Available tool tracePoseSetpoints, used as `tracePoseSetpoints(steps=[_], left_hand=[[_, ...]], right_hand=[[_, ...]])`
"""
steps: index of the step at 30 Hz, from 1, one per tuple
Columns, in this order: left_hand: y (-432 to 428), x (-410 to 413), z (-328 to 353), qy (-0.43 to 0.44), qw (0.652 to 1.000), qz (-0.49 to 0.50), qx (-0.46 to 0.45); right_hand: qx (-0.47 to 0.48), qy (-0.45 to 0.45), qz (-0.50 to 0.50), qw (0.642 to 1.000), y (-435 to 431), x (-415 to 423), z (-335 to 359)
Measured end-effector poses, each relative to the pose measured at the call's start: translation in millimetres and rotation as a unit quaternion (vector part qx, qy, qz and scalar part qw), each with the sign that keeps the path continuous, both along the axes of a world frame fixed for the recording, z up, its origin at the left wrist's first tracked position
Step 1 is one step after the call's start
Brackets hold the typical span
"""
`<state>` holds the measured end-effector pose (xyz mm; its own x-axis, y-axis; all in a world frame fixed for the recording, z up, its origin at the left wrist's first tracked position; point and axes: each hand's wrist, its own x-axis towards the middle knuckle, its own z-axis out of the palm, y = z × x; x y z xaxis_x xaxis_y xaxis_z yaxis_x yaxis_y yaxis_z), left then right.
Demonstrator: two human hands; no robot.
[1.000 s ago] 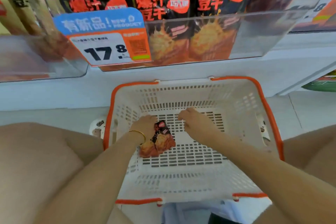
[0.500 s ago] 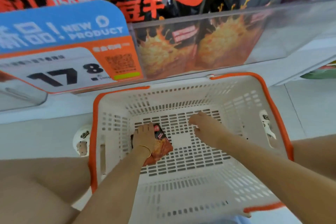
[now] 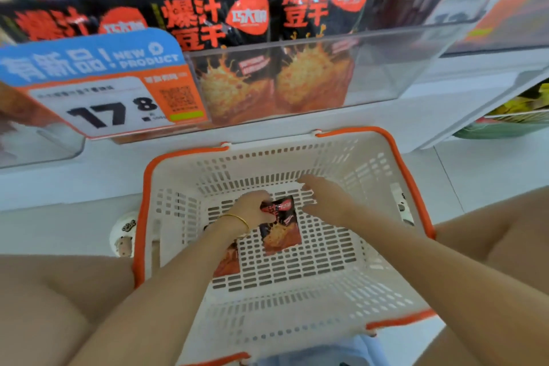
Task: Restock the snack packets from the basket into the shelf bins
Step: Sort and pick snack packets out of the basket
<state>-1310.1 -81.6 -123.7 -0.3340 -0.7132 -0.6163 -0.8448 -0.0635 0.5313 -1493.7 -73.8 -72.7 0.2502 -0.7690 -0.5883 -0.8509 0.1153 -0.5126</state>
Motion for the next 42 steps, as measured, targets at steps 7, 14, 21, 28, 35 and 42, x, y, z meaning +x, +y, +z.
tracePoseSetpoints(steps=[7, 14, 21, 28, 35, 42], left_hand=[[10, -38, 158, 0.072, 0.987, -0.015, -0.142], [23, -49, 283, 0.112, 0.882, 0.019, -0.457], [-8, -50, 321, -0.064, 0.757, -0.036, -0.649], [-22, -49, 309, -0.135, 0.813, -0.046, -0.565], [-24, -44, 304, -0.13, 0.807, -0.056, -0.574], [-30, -37, 295, -0.12, 0.802, -0.076, -0.581]], right_hand=[[-0.111, -0.017, 0.125, 0.986, -11, -29, 121], [-0.26, -0.135, -0.001, 0.956, 1, -77, 266], [-0.48, -0.094, -0.127, 0.863, -53, -73, 342], [-0.461, 0.165, -0.078, 0.868, -106, -11, 315], [-0.387, 0.179, -0.06, 0.903, -148, 0, 286], [-0.424, 0.2, 0.011, 0.883, -163, -3, 281]])
